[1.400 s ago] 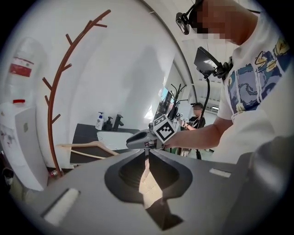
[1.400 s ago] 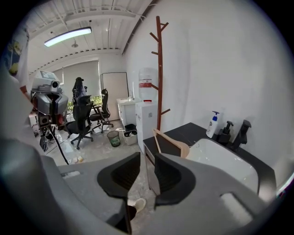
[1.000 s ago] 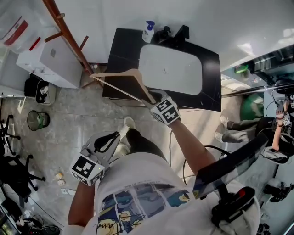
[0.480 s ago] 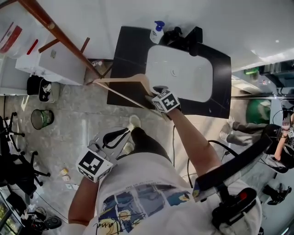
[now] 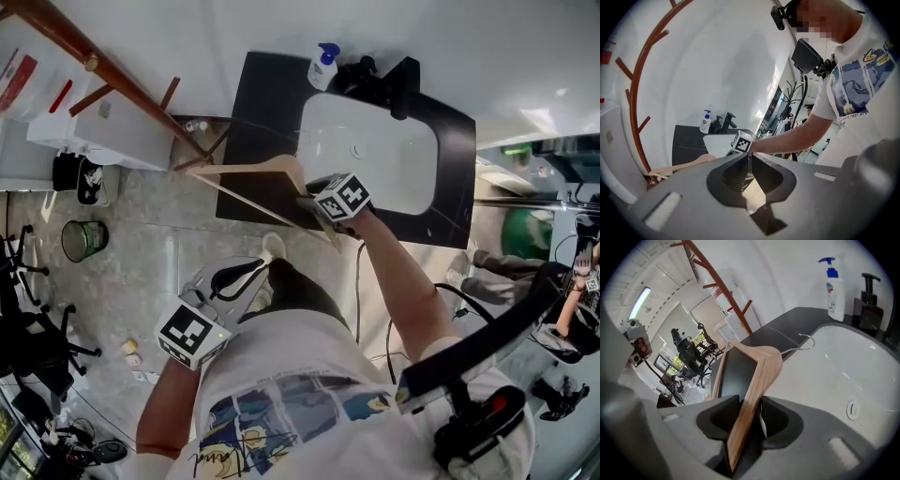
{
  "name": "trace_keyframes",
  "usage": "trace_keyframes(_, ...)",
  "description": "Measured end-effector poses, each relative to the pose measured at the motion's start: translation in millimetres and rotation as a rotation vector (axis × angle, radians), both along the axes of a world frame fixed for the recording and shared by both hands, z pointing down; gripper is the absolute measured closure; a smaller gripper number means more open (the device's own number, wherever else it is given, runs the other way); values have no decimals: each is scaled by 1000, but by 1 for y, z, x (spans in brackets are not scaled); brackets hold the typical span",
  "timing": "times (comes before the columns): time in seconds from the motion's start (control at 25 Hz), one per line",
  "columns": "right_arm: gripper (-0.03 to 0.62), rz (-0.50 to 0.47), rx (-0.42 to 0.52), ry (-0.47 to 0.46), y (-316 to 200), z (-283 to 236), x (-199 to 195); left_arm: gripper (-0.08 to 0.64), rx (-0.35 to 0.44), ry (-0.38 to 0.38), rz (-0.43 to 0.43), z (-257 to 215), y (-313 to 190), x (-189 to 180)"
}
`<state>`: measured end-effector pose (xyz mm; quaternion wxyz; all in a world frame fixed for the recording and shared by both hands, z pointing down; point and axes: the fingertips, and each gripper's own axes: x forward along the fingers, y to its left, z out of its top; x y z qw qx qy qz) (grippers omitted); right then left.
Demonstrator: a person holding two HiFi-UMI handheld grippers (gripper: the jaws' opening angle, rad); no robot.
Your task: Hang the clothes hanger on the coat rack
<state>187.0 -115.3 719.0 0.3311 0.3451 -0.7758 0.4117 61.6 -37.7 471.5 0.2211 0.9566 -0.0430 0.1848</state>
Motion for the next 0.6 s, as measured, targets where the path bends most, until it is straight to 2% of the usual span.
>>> trace_keyframes(0.12,464,12,-43,-32,1,1,4,531,-3,1,-8,0,-3,1)
trace_keyframes(0.28,495,31,-51,-49,0,1,7,531,-1,1,-19,0,-7,2)
trace_keyframes(0.6,503,-39,27,39,4,-17,11,531,-1,-1,-42,1,-13,3)
